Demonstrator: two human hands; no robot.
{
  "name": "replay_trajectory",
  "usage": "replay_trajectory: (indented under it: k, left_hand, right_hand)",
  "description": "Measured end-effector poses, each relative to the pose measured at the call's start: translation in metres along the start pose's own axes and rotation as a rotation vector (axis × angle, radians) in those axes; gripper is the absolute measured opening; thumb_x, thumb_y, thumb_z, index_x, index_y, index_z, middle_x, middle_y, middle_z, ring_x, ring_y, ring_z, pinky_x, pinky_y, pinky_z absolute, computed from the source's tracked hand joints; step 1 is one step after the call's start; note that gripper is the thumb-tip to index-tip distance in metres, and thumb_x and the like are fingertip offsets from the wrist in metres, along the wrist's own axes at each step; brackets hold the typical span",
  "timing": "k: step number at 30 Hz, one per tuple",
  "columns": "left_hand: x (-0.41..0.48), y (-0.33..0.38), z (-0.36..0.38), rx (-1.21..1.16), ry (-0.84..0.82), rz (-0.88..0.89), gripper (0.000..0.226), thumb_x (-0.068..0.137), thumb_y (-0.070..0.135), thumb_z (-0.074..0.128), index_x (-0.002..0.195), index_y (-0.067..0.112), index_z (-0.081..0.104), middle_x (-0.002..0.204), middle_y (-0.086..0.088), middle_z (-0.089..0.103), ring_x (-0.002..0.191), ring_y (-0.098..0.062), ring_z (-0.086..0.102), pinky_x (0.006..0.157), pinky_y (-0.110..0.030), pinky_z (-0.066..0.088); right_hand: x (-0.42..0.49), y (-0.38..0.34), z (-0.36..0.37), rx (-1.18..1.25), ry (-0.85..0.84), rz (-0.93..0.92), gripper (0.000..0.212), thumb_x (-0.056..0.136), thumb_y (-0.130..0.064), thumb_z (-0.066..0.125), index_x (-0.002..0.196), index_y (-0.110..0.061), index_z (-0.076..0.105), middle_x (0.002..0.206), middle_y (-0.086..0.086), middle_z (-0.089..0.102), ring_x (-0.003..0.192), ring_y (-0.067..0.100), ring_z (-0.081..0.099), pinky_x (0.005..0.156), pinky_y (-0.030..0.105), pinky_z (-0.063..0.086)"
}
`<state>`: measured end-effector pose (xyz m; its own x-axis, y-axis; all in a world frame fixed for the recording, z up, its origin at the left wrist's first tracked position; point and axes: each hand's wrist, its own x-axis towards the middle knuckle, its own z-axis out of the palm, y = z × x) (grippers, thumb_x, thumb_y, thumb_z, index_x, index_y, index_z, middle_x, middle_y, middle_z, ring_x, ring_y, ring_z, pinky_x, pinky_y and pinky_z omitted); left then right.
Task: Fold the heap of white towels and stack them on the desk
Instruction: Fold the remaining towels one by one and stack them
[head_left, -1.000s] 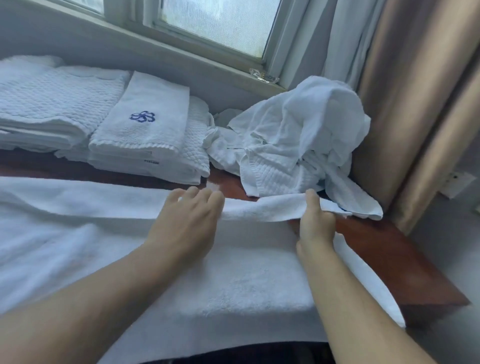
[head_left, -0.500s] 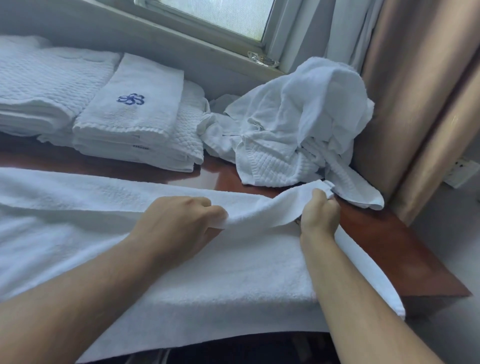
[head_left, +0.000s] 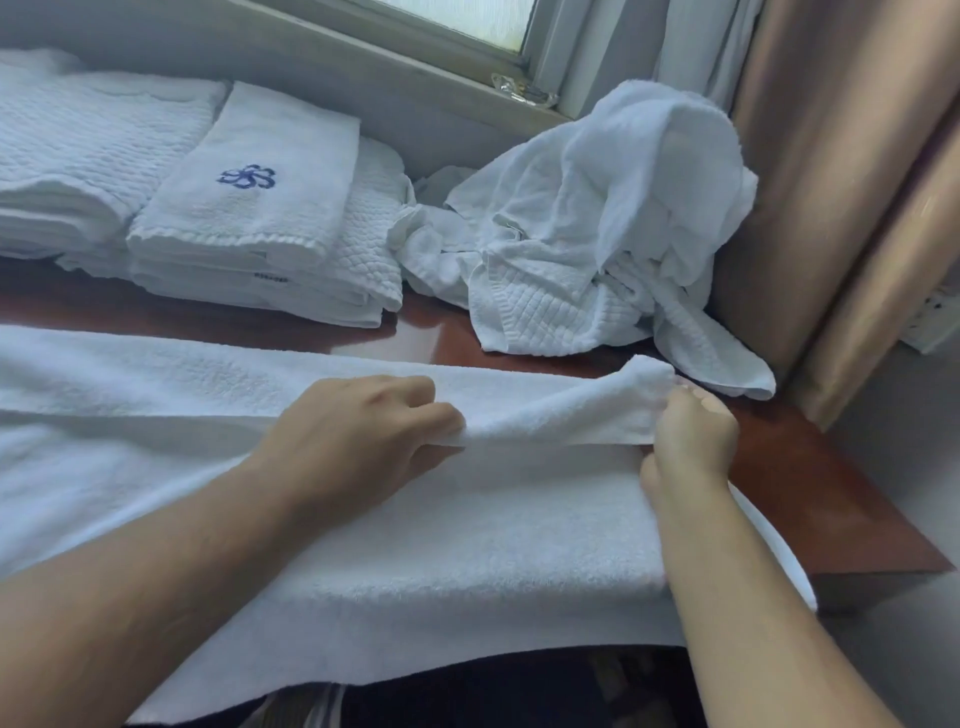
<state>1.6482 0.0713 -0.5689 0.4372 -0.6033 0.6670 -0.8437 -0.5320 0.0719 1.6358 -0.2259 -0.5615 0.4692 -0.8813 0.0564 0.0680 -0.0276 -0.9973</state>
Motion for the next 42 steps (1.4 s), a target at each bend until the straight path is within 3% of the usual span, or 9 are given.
replay_trajectory:
  k: [5, 9, 12, 19, 23, 27, 36, 39, 42]
  left_hand:
    - [-0.001, 0.001, 0.000, -0.064, -0.006, 0.136, 0.026, 0.096, 0.042, 0.056, 0.095, 0.028, 0.078, 0.066, 0.004, 0.052, 0.050, -0.027, 0.051, 0.040, -0.030, 0.040]
    - [0.000, -0.001, 0.001, -0.072, -0.047, 0.120, 0.016, 0.091, 0.039, 0.070, 0.100, 0.028, 0.077, 0.070, 0.007, 0.057, 0.054, -0.025, 0.057, 0.041, -0.029, 0.042]
    - [-0.001, -0.003, 0.004, -0.041, -0.079, 0.057, 0.018, 0.085, 0.041, 0.073, 0.099, 0.028, 0.076, 0.074, 0.008, 0.059, 0.059, -0.026, 0.062, 0.044, -0.028, 0.042]
    - [-0.003, -0.006, 0.006, -0.005, -0.112, 0.011, 0.025, 0.092, 0.052, 0.057, 0.092, 0.034, 0.074, 0.073, 0.007, 0.055, 0.061, -0.025, 0.061, 0.046, -0.029, 0.045]
    - [0.002, -0.004, 0.005, 0.019, -0.127, 0.053, 0.043, 0.099, 0.055, 0.039, 0.094, 0.032, 0.075, 0.073, 0.005, 0.053, 0.059, -0.025, 0.058, 0.046, -0.032, 0.046]
    - [0.007, 0.006, 0.001, 0.081, -0.112, 0.218, 0.011, 0.093, 0.025, 0.063, 0.094, 0.023, 0.075, 0.075, 0.000, 0.052, 0.059, -0.025, 0.053, 0.038, -0.033, 0.041]
    - [0.008, 0.004, 0.002, 0.023, -0.116, 0.335, 0.023, 0.090, 0.021, 0.074, 0.113, 0.022, 0.075, 0.087, -0.001, 0.063, 0.071, -0.024, 0.061, 0.042, -0.035, 0.048]
    - [0.008, 0.003, 0.001, 0.018, -0.140, 0.330, 0.027, 0.086, 0.019, 0.079, 0.111, 0.024, 0.075, 0.086, 0.000, 0.063, 0.067, -0.023, 0.061, 0.041, -0.034, 0.046]
    - [0.007, 0.002, 0.001, 0.038, -0.159, 0.358, 0.035, 0.079, 0.014, 0.083, 0.112, 0.024, 0.075, 0.087, -0.001, 0.063, 0.067, -0.022, 0.060, 0.041, -0.032, 0.045]
  right_hand:
    - [-0.012, -0.001, -0.002, -0.068, 0.125, -0.240, 0.051, 0.083, -0.007, 0.055, 0.130, -0.024, 0.058, 0.111, 0.001, 0.064, 0.093, 0.011, 0.065, 0.073, 0.019, 0.050]
    - [-0.020, -0.005, -0.003, -0.180, 0.244, -0.423, 0.064, 0.076, 0.009, 0.045, 0.129, -0.021, 0.061, 0.106, 0.006, 0.053, 0.083, 0.006, 0.053, 0.065, 0.001, 0.035]
    - [-0.026, -0.008, -0.004, -0.261, 0.316, -0.481, 0.063, 0.075, 0.011, 0.044, 0.124, -0.023, 0.064, 0.113, 0.005, 0.050, 0.096, 0.019, 0.056, 0.066, 0.014, 0.035]
    - [-0.026, -0.001, -0.006, -0.512, 0.196, -0.473, 0.047, 0.075, 0.012, 0.045, 0.099, -0.020, 0.070, 0.113, -0.006, 0.045, 0.085, 0.009, 0.048, 0.066, 0.024, 0.036]
    - [-0.021, -0.004, -0.006, -0.407, 0.209, -0.431, 0.047, 0.075, 0.015, 0.041, 0.095, -0.017, 0.068, 0.112, -0.001, 0.044, 0.089, 0.013, 0.049, 0.062, 0.006, 0.033]
    - [-0.022, -0.006, -0.006, -0.334, 0.259, -0.434, 0.050, 0.072, 0.017, 0.037, 0.097, -0.011, 0.069, 0.111, 0.003, 0.041, 0.088, 0.016, 0.047, 0.065, -0.001, 0.031]
    - [-0.010, -0.008, -0.011, -0.227, 0.364, -0.215, 0.042, 0.082, 0.014, 0.043, 0.111, -0.008, 0.066, 0.114, 0.010, 0.047, 0.085, 0.016, 0.050, 0.051, 0.003, 0.034]
    - [-0.015, -0.010, -0.009, -0.255, 0.336, -0.228, 0.043, 0.081, 0.014, 0.043, 0.108, -0.011, 0.065, 0.115, 0.001, 0.039, 0.080, 0.007, 0.046, 0.055, 0.005, 0.036]
    - [-0.020, -0.013, -0.008, -0.248, 0.327, -0.341, 0.042, 0.078, 0.013, 0.043, 0.109, -0.007, 0.064, 0.116, 0.007, 0.042, 0.090, 0.020, 0.053, 0.074, 0.016, 0.046]
